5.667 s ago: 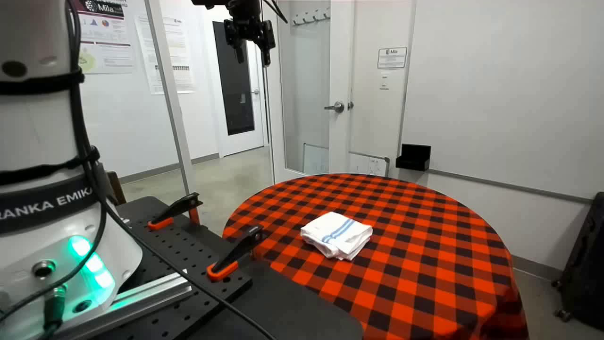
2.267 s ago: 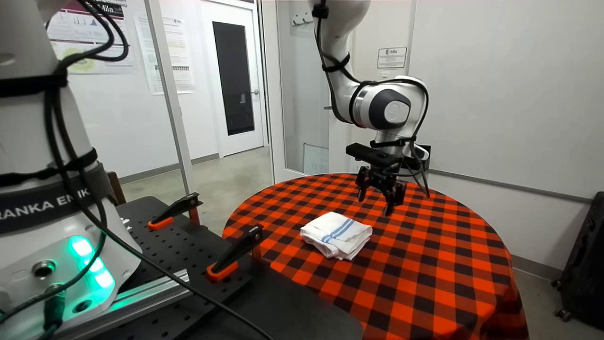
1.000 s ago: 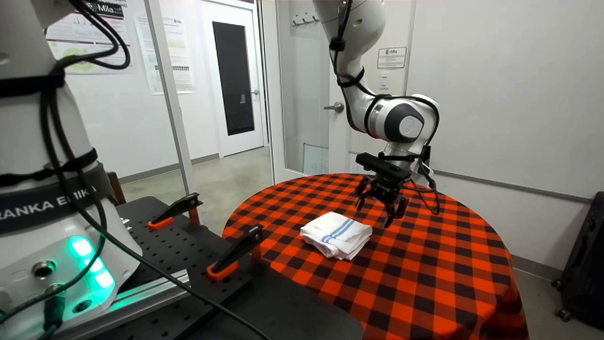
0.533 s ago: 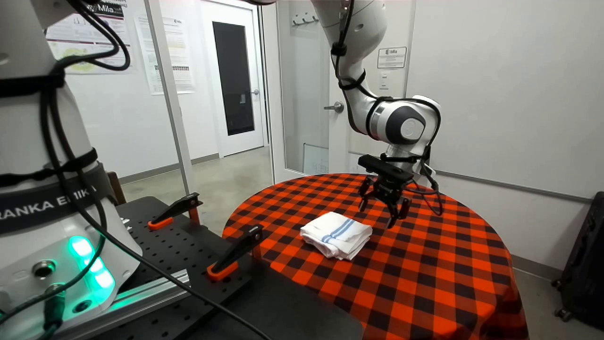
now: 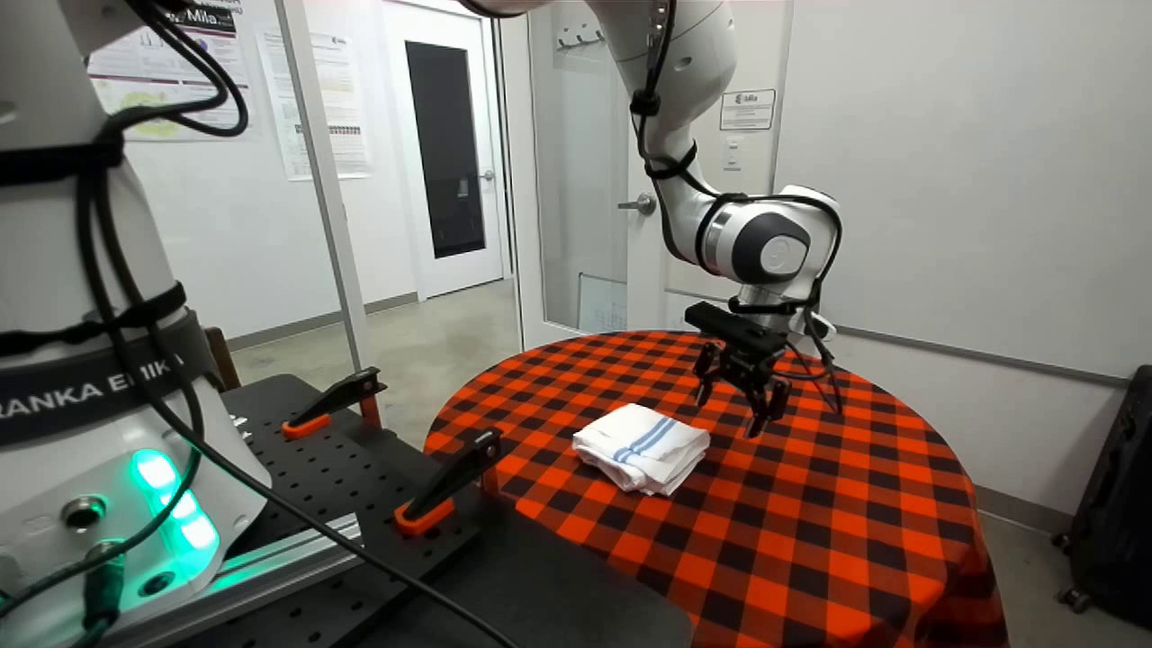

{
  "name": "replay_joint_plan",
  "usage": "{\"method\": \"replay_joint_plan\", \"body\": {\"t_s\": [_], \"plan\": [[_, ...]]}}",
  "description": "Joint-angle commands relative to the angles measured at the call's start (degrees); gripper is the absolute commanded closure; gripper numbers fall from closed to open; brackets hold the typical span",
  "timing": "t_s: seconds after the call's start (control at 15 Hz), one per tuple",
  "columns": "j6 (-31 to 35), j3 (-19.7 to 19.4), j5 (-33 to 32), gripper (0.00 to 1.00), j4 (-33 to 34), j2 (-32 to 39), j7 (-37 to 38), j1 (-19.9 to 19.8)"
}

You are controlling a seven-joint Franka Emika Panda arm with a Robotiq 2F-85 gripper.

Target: Unfold the towel on the table

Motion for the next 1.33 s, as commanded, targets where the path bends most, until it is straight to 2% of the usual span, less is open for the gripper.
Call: {"method": "replay_joint_plan", "body": {"t_s": [0.0, 0.4, 0.87, 1.07, 1.13, 1.2, 1.27], "plan": [[-0.2, -0.3, 0.3, 0.00, 0.4, 0.3, -0.2, 0.2], [-0.2, -0.3, 0.3, 0.00, 0.4, 0.3, -0.2, 0.2], [0.1, 0.1, 0.7, 0.00, -0.4, 4.1, 0.6, 0.9], [1.7, 1.2, 1.6, 0.00, 0.0, 6.1, -0.5, -0.2], [1.9, 1.4, 1.9, 0.07, 0.1, 6.6, -0.5, -0.4], [2.1, 1.5, 2.0, 0.26, 0.3, 6.9, -0.3, -0.5], [2.3, 1.5, 2.2, 0.33, 0.3, 7.1, -0.2, -0.5]]}}
